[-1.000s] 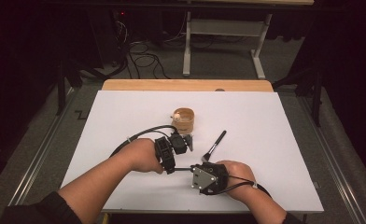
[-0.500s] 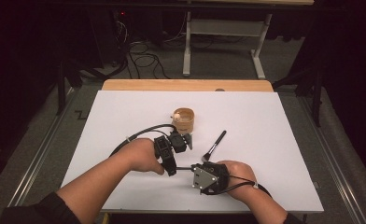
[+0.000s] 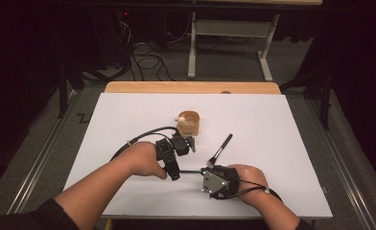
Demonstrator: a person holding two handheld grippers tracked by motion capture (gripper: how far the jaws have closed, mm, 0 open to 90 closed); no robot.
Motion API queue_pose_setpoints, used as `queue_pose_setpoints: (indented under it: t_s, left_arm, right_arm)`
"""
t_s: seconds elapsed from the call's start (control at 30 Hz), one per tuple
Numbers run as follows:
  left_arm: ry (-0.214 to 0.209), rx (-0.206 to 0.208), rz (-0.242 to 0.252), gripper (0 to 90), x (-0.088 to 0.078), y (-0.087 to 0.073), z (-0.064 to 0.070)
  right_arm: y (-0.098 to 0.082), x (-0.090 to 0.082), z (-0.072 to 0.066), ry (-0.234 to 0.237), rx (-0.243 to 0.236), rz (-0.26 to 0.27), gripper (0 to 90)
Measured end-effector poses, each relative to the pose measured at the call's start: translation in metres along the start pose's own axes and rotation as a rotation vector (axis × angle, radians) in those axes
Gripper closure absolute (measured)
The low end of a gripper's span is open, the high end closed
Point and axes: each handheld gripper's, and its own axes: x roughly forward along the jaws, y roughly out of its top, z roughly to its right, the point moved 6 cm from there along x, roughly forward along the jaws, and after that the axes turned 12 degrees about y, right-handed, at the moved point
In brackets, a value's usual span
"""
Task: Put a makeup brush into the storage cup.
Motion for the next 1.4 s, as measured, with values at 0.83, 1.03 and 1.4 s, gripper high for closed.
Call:
queue_pose_setpoints:
  t_s: [0.83, 1.03, 1.4]
  left_arm:
    - [0.039, -0.152, 0.096, 40.0, 0.023, -0.034, -0.025]
    - [0.06, -0.215, 0.155, 40.1, 0.032, -0.042, -0.031]
    - [0.1, -0.326, 0.305, 39.8, 0.044, -0.055, -0.039]
  right_arm:
    - [-0.047, -0.012, 0.0, -0.051, 0.144, -0.013, 86.6]
    - [-0.058, -0.012, -0.001, -0.058, 0.211, -0.007, 86.6]
    - [-0.065, -0.016, 0.0, -0.078, 0.28, 0.025, 86.6]
